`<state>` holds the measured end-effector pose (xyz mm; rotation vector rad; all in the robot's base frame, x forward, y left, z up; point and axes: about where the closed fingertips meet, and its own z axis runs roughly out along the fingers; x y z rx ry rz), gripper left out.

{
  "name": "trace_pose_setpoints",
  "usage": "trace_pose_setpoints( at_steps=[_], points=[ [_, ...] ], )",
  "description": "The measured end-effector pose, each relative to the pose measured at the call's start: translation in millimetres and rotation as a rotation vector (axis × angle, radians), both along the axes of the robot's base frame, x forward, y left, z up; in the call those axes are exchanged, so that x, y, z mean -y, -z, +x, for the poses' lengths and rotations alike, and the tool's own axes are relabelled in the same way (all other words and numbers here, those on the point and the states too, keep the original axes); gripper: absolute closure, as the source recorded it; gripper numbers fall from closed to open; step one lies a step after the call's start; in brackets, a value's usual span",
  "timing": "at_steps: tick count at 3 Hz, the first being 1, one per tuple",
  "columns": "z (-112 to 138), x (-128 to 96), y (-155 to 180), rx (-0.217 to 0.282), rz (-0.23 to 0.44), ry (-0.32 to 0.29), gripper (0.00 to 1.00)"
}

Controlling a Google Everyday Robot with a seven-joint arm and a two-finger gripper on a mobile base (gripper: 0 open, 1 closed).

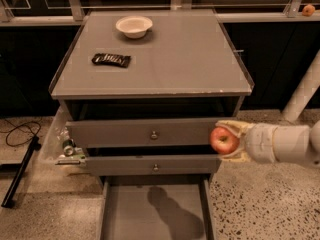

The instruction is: Pick apple from bottom drawer and place on counter

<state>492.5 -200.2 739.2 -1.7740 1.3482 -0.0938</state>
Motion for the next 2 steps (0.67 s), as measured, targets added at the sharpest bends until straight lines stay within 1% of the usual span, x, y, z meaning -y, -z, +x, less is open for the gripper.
trace_pose_setpoints(
  at_steps=[1,2],
  points=[
    [6,-1,-57,0.026,-0.074,-0.048,1.0],
    [3,-11,-111,0.09,-0.068,-0.066,1.0]
  ],
)
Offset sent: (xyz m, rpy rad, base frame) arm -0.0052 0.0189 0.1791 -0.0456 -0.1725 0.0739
